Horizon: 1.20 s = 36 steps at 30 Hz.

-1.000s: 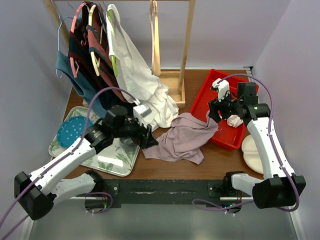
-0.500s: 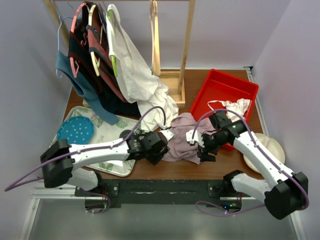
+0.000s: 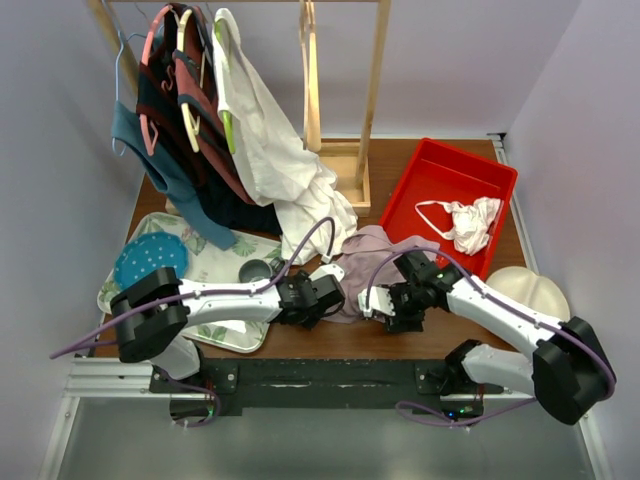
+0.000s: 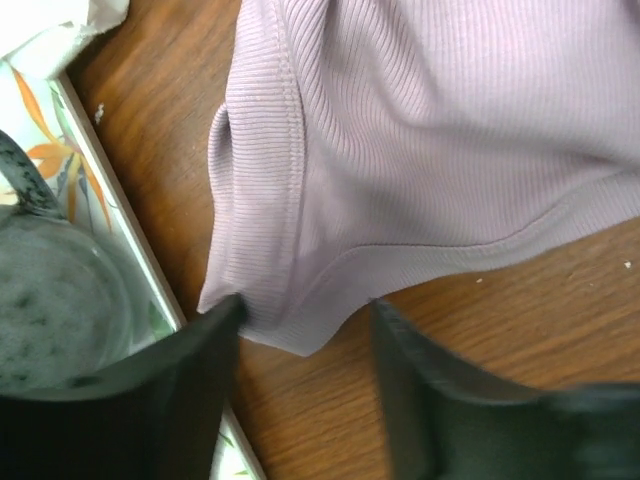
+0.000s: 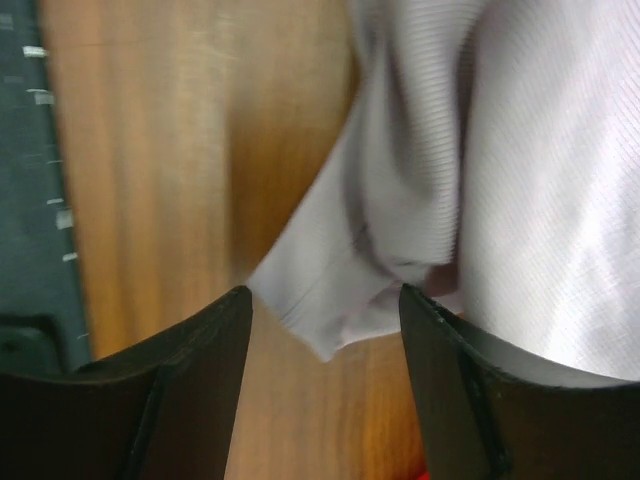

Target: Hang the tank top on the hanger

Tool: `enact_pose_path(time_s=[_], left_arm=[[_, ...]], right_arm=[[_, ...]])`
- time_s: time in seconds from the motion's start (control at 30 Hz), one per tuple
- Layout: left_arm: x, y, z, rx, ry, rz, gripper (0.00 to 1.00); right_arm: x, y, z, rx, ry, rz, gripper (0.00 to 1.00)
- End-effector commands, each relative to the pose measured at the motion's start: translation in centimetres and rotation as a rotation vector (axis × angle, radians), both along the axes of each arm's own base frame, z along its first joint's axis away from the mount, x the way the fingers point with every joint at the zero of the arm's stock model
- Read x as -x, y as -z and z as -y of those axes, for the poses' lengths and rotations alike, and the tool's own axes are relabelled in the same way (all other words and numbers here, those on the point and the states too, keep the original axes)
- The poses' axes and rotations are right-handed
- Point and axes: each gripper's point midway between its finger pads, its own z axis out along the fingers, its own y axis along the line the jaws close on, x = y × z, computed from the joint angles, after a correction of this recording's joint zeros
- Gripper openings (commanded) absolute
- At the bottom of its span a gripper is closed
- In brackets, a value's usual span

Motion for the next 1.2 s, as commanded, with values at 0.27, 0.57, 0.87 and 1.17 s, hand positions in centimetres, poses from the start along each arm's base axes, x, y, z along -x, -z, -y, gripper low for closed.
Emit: enact_pose_path(time_s=[0.27,0.57,0.87,1.17], left_arm=[[0.7,0.0,1.0,0.154,-0.056,-0.012,0.00],[-0.7,-19.1,3.1,0.555,0.089,0.237,0.00],[1.9,-44.9,-0.8,1.015,0.279,0.578,0.00],[3.9,-58.1,-1.8,1.185,0.441,0.794,0.00]], right_arm=[[-1.7,-2.0,-0.4,-0.002,0.041,0.074,0.01],[-3.0,-17.9,-1.0,-0.075,0.069,0.189,0.00],[-6.6,-43.4,-1.9,-0.432,0.156,0.729,0.00],[-4.4,-58.3,-0.2,-0.844,0.304,1.015,0.04]])
